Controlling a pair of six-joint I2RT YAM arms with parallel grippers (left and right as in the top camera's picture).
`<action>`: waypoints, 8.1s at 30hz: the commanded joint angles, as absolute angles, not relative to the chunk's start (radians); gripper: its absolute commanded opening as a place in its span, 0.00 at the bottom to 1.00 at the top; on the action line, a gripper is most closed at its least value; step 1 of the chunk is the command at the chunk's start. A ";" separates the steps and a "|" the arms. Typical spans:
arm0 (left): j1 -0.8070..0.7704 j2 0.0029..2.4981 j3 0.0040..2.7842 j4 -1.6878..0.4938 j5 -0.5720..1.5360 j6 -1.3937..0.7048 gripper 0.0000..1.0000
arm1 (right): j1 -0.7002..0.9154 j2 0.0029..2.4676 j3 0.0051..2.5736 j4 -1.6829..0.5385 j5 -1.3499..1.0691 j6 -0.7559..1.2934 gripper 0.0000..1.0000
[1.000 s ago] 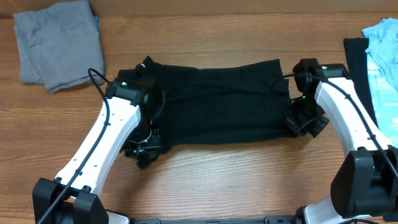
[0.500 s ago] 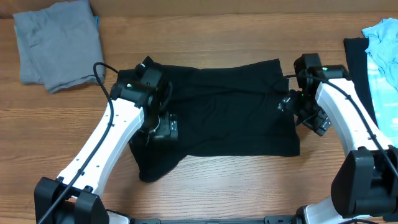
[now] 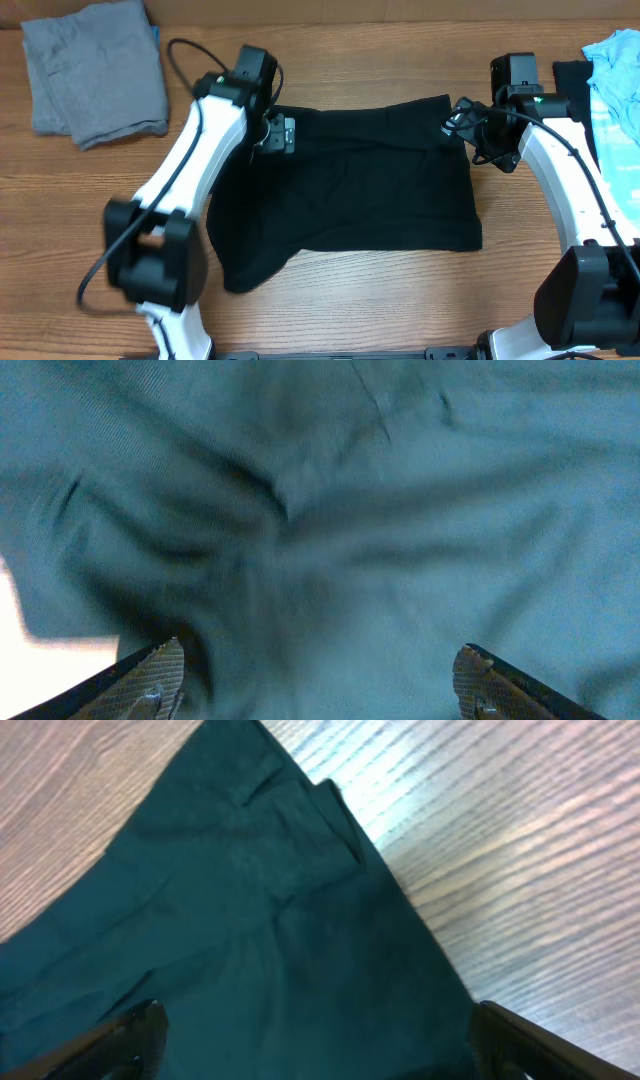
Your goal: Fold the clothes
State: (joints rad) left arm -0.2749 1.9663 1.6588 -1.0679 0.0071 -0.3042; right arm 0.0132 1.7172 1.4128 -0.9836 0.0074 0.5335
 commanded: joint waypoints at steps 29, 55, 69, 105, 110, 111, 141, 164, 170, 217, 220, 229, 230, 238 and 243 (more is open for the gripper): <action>-0.217 2.302 1.926 -1.047 0.042 -0.237 0.45 | 0.010 1.713 1.431 -0.923 -0.010 0.496 1.00; -0.208 2.302 1.998 -1.083 0.041 -0.206 0.47 | 0.010 1.866 1.420 -0.784 0.005 0.497 1.00; -0.228 2.383 1.998 -1.156 0.102 -0.107 0.51 | 0.010 1.866 1.420 -0.787 0.005 0.497 1.00; -0.253 2.434 2.011 -1.148 0.015 -0.112 0.04 | 0.010 2.080 1.420 -0.569 0.093 0.464 0.77; -0.253 2.434 2.011 -1.144 0.015 -0.112 0.04 | 0.010 2.082 1.421 -0.561 0.095 0.464 0.60; -0.253 2.434 2.011 -1.143 0.015 -0.112 0.04 | 0.010 2.082 1.422 -0.561 0.097 0.464 0.55; -0.253 2.434 2.145 -1.204 0.016 -0.112 0.04 | 0.003 2.094 1.458 -0.581 0.149 0.474 0.57; -0.253 2.434 2.145 -1.201 0.015 -0.112 0.04 | 0.004 2.138 1.483 -0.576 0.151 0.474 0.30; -0.253 2.434 2.145 -1.200 0.015 -0.112 0.04 | 0.004 2.138 1.538 -0.616 0.180 0.470 0.13; -0.236 2.438 2.372 -0.762 -0.135 -0.112 0.04 | 0.004 2.200 1.779 -0.410 0.182 0.487 0.11; -0.223 2.466 2.352 -0.682 -0.158 -0.112 0.12 | 0.004 2.246 1.779 -0.389 0.183 0.501 0.53; -0.168 2.468 2.379 -0.798 -0.262 -0.113 1.00 | -0.036 2.184 1.787 -0.674 0.142 0.501 1.00; -0.168 2.458 2.383 -0.818 -0.262 -0.113 1.00 | -0.040 2.165 1.787 -0.710 0.123 0.501 1.00; -0.183 2.347 2.385 -1.149 -0.197 -0.216 1.00 | -0.039 2.017 1.787 -1.065 0.004 0.500 1.00; -0.192 2.334 2.385 -1.376 -0.094 -0.244 1.00 | -0.039 1.993 1.787 -1.273 -0.002 0.494 1.00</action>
State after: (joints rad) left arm -0.1829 2.3871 2.3650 -1.2976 -0.1856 -0.1928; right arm -0.0410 2.0174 1.7683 -1.2095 0.0242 0.4973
